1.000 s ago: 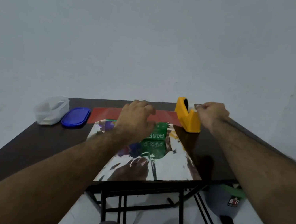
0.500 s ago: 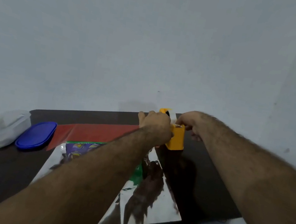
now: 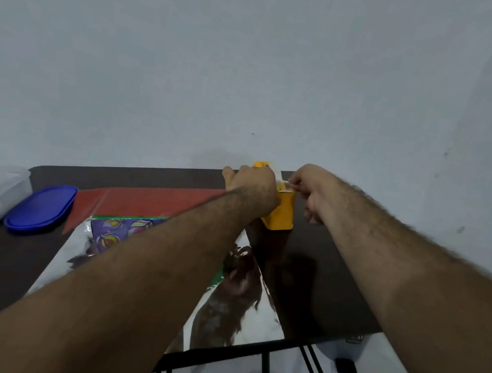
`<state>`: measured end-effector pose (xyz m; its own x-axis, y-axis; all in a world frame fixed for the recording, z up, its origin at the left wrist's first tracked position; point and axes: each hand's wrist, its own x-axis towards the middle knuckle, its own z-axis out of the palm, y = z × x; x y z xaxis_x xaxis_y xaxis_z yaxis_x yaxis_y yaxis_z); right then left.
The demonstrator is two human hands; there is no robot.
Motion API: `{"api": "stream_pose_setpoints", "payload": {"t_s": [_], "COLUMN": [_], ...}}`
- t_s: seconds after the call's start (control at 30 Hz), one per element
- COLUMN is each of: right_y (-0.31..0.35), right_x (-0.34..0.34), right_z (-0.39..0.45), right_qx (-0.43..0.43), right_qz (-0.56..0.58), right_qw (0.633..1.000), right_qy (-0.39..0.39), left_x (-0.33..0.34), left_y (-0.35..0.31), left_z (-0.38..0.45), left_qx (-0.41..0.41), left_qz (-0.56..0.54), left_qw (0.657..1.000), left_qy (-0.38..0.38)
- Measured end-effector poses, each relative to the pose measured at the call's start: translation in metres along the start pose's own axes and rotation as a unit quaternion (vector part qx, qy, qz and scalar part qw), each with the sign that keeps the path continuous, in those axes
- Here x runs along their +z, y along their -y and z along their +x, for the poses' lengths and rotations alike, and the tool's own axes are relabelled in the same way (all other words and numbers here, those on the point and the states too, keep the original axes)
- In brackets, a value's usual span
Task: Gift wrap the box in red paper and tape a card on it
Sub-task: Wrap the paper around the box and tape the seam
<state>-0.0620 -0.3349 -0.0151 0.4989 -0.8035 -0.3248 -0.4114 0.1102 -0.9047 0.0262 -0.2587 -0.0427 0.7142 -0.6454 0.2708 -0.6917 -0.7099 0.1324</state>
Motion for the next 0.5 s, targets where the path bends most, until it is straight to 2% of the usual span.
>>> {"api": "stream_pose_setpoints", "payload": {"t_s": [0.17, 0.33, 0.43, 0.5], "right_y": [-0.013, -0.026, -0.036, -0.037], "right_x": [0.004, 0.008, 0.011, 0.012], "right_z": [-0.01, -0.005, 0.002, 0.007], "right_qx": [0.015, -0.016, -0.059, -0.095], "right_qz": [0.034, 0.1, 0.081, 0.037], "right_qw": [0.999, 0.994, 0.993, 0.987], "right_qy": [-0.015, -0.04, -0.069, -0.123], "left_x": [0.0, 0.0, 0.0, 0.001], "left_y": [-0.001, -0.001, -0.002, -0.003], "left_z": [-0.003, -0.001, -0.001, -0.001], "left_qx": [-0.002, 0.003, 0.009, 0.006], "left_qz": [-0.006, -0.003, 0.002, 0.002], "left_qw": [1.0, 1.0, 1.0, 1.0], "left_qy": [0.002, 0.005, 0.001, 0.003]}}
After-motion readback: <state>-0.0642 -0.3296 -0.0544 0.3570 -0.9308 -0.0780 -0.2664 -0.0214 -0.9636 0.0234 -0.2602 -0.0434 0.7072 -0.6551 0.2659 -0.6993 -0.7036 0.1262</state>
